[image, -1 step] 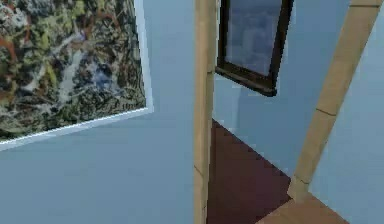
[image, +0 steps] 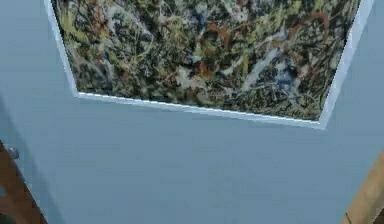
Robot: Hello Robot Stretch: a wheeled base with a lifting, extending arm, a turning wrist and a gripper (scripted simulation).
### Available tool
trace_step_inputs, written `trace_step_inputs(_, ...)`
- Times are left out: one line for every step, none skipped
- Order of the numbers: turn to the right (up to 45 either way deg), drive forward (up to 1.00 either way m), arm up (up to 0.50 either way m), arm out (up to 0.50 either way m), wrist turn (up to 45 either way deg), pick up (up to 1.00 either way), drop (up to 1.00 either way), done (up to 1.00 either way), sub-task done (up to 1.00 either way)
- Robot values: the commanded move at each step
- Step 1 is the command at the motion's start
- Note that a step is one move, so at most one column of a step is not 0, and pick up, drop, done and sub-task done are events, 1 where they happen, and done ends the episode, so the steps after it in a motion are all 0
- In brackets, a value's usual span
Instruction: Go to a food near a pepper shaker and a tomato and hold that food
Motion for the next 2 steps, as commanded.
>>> trace_step_inputs(-45.0, 0.0, 0.0, 0.0, 0.0, 0.0, 0.0, 0.0, 0.0)
trace_step_inputs(-27.0, 0.0, 0.0, 0.0, 0.0, 0.0, 0.0, 0.0, 0.0)
